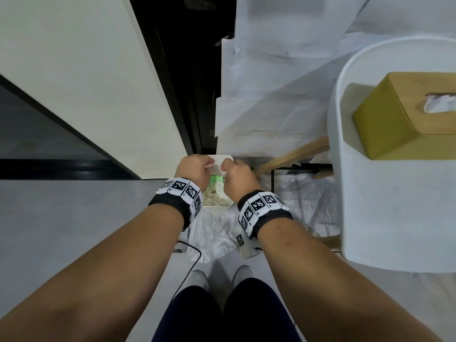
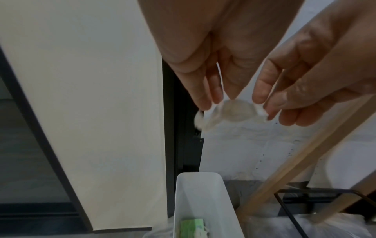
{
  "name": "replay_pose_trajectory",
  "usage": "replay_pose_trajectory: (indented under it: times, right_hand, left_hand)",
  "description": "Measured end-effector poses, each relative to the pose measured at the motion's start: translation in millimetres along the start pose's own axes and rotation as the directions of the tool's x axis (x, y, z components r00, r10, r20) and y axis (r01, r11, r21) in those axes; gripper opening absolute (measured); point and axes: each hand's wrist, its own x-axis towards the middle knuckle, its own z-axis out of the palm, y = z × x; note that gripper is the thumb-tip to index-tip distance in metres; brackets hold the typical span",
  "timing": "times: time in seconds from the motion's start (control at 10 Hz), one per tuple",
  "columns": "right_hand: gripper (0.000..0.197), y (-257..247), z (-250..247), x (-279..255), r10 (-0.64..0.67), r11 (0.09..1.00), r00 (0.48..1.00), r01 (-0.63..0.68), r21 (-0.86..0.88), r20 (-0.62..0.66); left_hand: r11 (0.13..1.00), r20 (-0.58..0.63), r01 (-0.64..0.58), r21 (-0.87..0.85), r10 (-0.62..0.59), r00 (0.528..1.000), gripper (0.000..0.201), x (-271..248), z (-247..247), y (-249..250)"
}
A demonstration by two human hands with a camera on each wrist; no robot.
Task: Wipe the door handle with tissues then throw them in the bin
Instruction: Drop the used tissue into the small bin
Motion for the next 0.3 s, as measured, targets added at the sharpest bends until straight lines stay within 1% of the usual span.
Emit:
replay_pose_trajectory:
  times: [0.1,0.2,0.3]
  right_hand:
    - [0.037,1.4,2.3,4.8,0.026,0.998,0.998,-0.022,-0.059,0.063]
    - [0.038,4.8,4.0,6.9,0.045,0.996,0.995,-0.038,-0.086,0.087]
    - [0.036,5.3,3.9,10.4,0.047,0.995,0.997,-0.042,-0.092,0.059]
  left_hand:
    - [0.995,0.088,0.070,0.069,-0.076,0.993,0.048,3.0,4.6,-5.5]
    - [0.992,0.125,0.091,0.091,-0.102,0.987,0.054,7.1,8.0,-9.5]
    - [0.992,0.106,0.114,0.062,-0.120,0.987,0.053,10.7,6.9,-9.1]
